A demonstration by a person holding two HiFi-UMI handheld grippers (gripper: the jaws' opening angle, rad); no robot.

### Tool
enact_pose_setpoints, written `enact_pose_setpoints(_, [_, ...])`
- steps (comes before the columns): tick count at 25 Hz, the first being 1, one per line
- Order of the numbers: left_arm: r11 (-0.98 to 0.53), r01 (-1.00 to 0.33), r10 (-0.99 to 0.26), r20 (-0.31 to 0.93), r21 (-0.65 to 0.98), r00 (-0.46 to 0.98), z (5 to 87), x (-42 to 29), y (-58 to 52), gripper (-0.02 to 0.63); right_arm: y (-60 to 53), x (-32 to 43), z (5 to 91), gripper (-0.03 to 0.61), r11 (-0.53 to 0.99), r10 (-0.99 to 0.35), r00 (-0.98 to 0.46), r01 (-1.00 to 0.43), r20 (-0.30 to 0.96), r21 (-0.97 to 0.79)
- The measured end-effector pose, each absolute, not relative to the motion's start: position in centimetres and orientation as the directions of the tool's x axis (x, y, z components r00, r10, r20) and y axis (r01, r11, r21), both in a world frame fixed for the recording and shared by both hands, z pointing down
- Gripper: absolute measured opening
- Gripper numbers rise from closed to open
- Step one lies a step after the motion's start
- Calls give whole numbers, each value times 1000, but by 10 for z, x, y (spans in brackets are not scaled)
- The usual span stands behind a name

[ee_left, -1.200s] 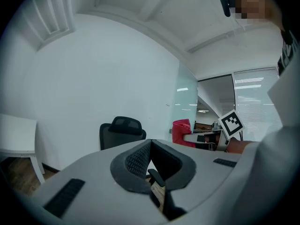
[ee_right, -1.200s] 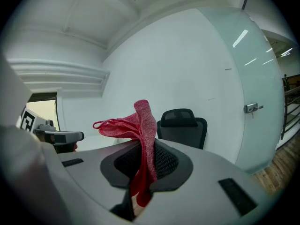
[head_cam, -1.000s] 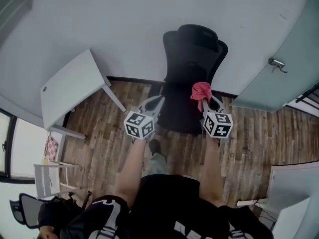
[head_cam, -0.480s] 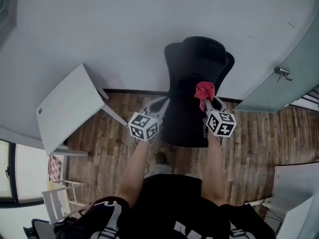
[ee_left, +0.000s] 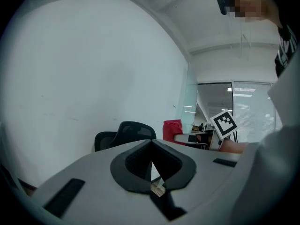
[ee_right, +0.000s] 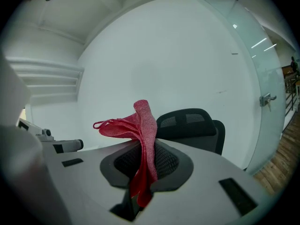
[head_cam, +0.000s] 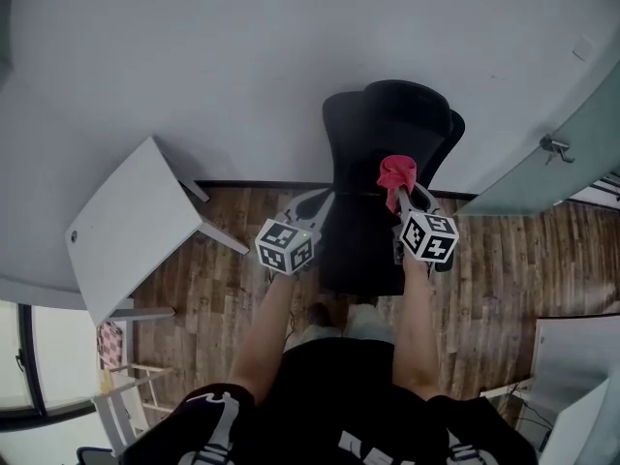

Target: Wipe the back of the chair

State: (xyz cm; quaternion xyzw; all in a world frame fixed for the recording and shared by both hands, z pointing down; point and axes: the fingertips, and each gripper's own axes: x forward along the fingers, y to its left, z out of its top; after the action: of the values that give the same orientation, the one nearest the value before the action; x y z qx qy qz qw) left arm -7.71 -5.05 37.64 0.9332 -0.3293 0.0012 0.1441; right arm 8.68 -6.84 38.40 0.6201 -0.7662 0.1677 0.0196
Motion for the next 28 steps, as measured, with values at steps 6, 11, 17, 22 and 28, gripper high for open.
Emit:
enact_pose_setpoints(6, [-715,-643,-640,116,274,760,385,-79,-95,25,-126,89,395,69,201,-932,-265,-946,249,-253])
enact_pose_setpoints(11, [-690,-668,-665,122,278,737,388,-75,-138,25,-180,94,401,69,223,-920,-290,-940,262,-257])
enact_pose_setpoints(17, [-675,-684,-677,137,277,723,394,-57,-188,25,-236,104,414,69,242,-900,-318,-933,297,-265])
enact_pose_setpoints(22, [-664,-695,-684,152,275,713,401,-47,-218,25,-276,106,428,69,255,-884,-339,-927,322,-277])
enact_pose_setpoints(28, [-649,-713,-697,169,264,697,403,-43,-248,25,-314,101,447,69,241,-861,-333,-933,384,-268])
